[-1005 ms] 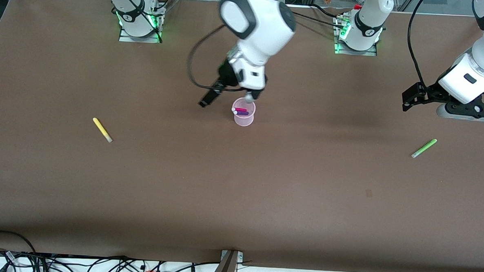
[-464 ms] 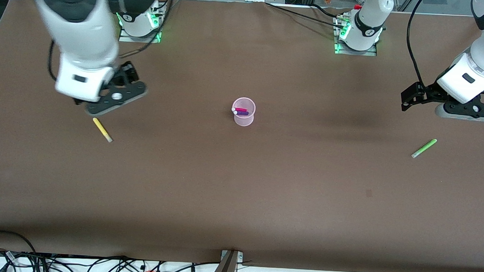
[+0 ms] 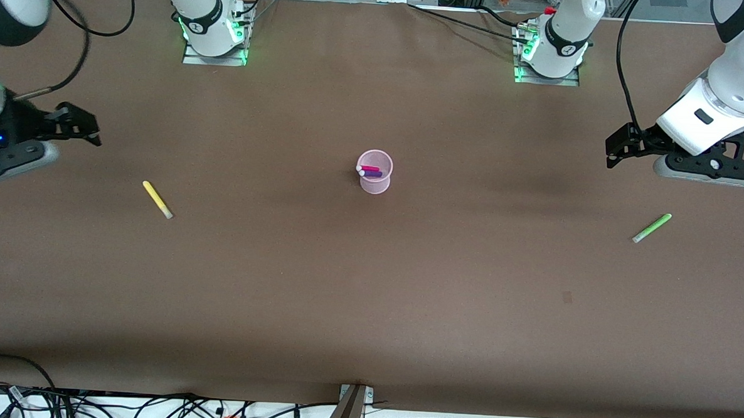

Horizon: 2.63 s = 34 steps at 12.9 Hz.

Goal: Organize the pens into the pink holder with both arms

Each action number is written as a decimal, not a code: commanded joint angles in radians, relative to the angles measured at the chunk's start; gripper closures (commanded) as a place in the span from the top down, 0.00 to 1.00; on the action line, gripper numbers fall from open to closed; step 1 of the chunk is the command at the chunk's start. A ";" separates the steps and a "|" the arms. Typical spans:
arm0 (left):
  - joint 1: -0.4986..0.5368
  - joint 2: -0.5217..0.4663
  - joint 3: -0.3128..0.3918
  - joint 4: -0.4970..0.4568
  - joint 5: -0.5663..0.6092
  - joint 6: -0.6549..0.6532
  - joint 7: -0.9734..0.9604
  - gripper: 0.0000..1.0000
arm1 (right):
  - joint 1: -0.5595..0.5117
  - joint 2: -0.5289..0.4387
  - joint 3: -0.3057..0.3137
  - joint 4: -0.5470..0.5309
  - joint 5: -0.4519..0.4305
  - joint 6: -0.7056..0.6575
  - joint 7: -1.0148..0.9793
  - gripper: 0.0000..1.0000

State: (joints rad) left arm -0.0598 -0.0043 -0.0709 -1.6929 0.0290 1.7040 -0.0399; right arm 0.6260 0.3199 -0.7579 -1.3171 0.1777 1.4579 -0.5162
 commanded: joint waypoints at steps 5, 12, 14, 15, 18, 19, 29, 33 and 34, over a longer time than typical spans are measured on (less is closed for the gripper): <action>0.002 0.000 -0.001 0.025 -0.012 -0.024 0.005 1.00 | 0.001 -0.015 0.008 -0.096 0.086 0.071 0.267 0.99; 0.005 0.000 -0.003 0.025 -0.011 -0.043 0.006 1.00 | -0.099 -0.024 0.094 -0.100 0.072 0.070 0.435 0.98; 0.005 0.000 -0.001 0.024 -0.011 -0.043 0.006 1.00 | -0.283 -0.033 0.295 -0.100 0.048 0.074 0.450 0.99; 0.005 0.001 -0.003 0.025 -0.011 -0.043 0.005 1.00 | -0.351 -0.039 0.387 -0.100 0.001 0.079 0.468 0.98; 0.005 0.000 -0.003 0.024 -0.011 -0.043 0.005 1.00 | -0.520 -0.062 0.636 -0.113 -0.108 0.102 0.545 0.98; 0.005 0.000 -0.001 0.024 -0.011 -0.044 0.005 1.00 | -0.563 -0.073 0.694 -0.135 -0.139 0.125 0.554 0.98; 0.003 0.001 -0.001 0.025 -0.011 -0.044 0.003 1.00 | -0.730 -0.203 0.913 -0.398 -0.216 0.367 0.571 0.99; 0.003 0.001 -0.003 0.025 -0.011 -0.044 0.003 1.00 | -0.729 -0.202 0.911 -0.387 -0.211 0.368 0.571 1.00; 0.003 0.000 -0.001 0.025 -0.011 -0.044 0.003 1.00 | -0.729 -0.202 0.911 -0.386 -0.211 0.369 0.571 1.00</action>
State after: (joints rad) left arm -0.0589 -0.0051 -0.0710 -1.6893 0.0290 1.6821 -0.0398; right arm -0.0784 0.1445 0.1292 -1.6814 -0.0218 1.8143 0.0444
